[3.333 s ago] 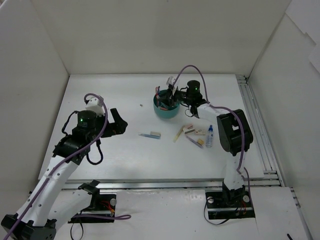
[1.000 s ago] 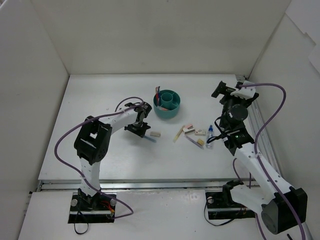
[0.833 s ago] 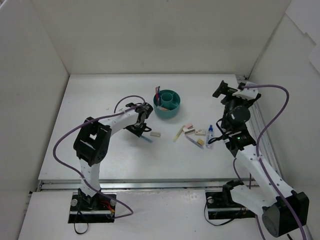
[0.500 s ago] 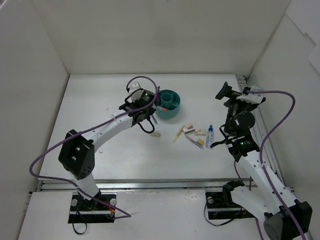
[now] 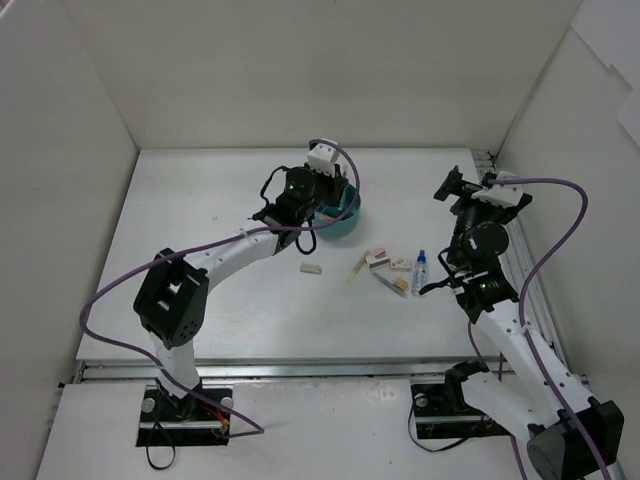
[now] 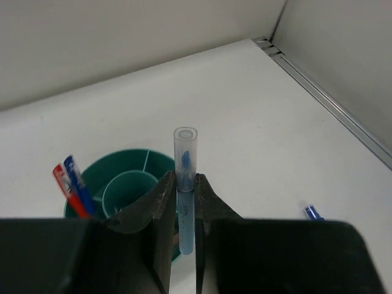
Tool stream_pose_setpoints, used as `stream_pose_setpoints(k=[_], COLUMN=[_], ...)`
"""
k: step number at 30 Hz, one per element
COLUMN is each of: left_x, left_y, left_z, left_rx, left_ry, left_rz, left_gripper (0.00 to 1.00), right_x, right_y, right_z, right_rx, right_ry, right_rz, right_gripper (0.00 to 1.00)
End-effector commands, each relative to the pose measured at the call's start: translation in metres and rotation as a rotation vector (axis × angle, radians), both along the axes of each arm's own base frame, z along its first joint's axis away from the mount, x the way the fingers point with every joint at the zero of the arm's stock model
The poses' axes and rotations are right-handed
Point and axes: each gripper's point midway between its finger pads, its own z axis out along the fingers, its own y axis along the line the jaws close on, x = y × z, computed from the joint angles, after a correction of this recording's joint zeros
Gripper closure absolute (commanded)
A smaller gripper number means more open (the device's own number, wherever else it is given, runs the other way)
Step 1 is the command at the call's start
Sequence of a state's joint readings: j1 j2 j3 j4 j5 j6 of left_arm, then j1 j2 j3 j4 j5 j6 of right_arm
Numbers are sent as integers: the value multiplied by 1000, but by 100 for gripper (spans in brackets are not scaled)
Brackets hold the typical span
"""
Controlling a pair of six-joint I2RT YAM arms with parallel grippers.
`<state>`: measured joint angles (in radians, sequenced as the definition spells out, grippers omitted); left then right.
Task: Sort the stationery into containers
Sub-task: Pick up the pen from the center of the board, then place the pen in the storage box.
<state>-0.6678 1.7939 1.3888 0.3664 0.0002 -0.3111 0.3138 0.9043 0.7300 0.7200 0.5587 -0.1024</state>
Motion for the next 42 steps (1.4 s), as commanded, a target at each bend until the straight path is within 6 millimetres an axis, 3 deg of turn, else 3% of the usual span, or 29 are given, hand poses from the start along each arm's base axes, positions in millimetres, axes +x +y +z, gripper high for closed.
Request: stream_pose_setpoints(k=[1, 2, 4, 7, 15, 36, 39, 42], left_x=[-7, -9, -4, -7, 1, 11, 10, 11], left_y=[-35, -41, -48, -63, -66, -50, -47, -45], left_z=[88, 92, 74, 65, 26, -21, -18, -23], left_rx=[18, 28, 82, 172, 262, 276, 263, 265], left_ry=[-365, -391, -396, -431, -412, -307, -310, -279], left_rz=[-216, -257, -283, -370, -368, -258, -242, -230], left_gripper=[100, 100, 100, 100, 100, 99, 95, 85], right_x=[-5, -5, -5, -4, -2, -2, -2, -3], right_y=[-13, -16, -17, -19, -24, -25, -24, -24], right_z=[20, 20, 20, 19, 17, 14, 16, 16], right_rx=[-4, -3, -10, -20, -20, -29, -27, -22], right_ry=[-53, -51, -46, -37, -30, -24, -30, -32], right_rz=[-75, -89, -95, -104, -123, -123, -117, -112], right_gripper=[2, 2, 2, 2, 2, 2, 2, 2])
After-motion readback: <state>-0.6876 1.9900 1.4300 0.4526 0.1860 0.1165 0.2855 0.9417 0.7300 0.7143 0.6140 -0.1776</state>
